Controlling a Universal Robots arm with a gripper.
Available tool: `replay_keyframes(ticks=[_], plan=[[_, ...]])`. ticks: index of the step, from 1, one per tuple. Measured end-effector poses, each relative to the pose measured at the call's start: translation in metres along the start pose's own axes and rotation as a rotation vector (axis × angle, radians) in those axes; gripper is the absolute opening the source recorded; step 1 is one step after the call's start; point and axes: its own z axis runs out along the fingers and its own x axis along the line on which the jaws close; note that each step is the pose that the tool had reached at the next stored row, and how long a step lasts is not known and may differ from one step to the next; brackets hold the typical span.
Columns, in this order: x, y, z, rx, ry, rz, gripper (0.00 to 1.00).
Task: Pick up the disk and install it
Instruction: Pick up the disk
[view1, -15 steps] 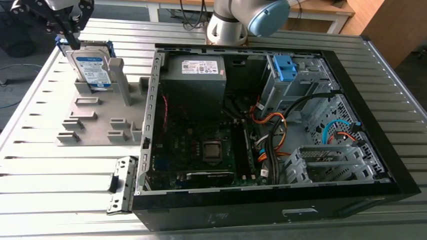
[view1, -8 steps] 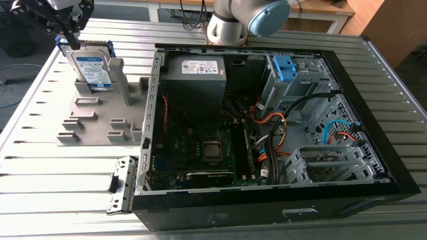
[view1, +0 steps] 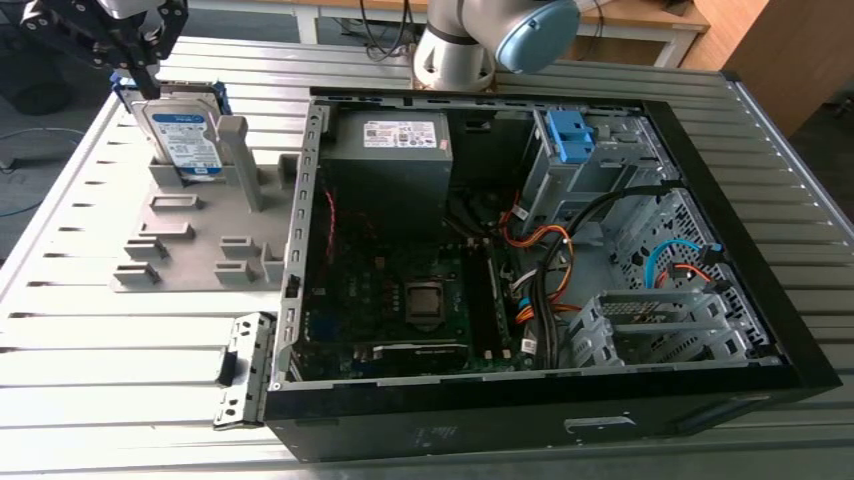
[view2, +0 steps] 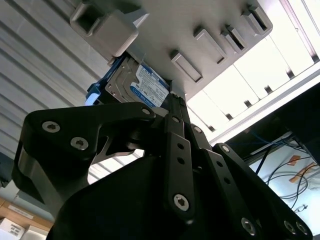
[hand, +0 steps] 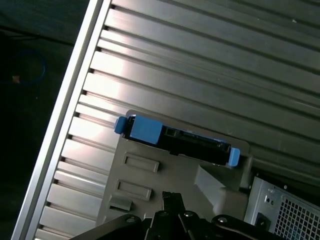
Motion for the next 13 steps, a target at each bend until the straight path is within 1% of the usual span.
replay_keyframes(ticks=[13], plan=[[0.0, 0.0, 0.0, -0.0012, 0.0018, -0.048, 0.11]])
